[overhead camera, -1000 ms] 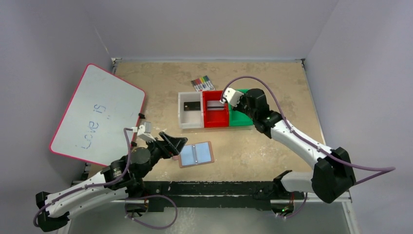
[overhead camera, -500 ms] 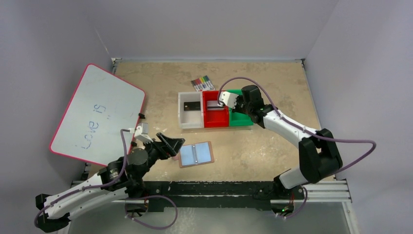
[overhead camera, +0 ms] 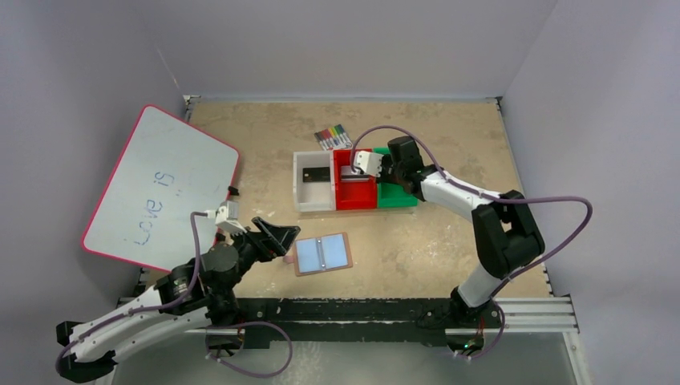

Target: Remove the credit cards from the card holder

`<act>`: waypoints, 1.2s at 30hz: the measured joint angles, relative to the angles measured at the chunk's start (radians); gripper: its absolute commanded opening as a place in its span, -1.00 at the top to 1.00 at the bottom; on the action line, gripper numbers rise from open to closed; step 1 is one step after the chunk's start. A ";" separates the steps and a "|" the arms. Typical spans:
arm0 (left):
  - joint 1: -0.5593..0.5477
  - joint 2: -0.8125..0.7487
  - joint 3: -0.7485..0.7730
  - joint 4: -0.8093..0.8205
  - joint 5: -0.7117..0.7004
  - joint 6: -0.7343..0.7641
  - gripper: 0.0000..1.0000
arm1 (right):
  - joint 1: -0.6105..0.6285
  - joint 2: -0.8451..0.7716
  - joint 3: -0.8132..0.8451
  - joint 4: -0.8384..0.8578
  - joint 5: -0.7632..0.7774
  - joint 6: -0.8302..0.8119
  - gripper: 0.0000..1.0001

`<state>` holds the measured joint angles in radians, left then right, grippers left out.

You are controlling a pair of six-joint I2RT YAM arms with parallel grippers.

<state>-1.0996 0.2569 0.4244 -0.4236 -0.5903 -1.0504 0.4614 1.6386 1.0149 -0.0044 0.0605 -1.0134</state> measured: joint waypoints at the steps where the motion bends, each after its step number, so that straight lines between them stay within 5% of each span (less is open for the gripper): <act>1: 0.000 -0.003 0.002 -0.005 -0.002 0.000 -0.58 | -0.002 0.013 0.004 0.002 0.000 -0.002 1.00; 26: 0.000 -0.145 0.043 -0.162 -0.106 -0.024 -0.57 | -0.023 0.153 0.036 0.128 0.048 -0.049 1.00; 36: 0.000 -0.124 0.043 -0.170 -0.106 -0.030 -0.57 | -0.031 0.163 0.058 0.108 0.026 -0.066 0.81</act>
<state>-1.0996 0.1333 0.4679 -0.5938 -0.6960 -1.0805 0.4309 1.8011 1.0729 0.1032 0.0868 -1.0798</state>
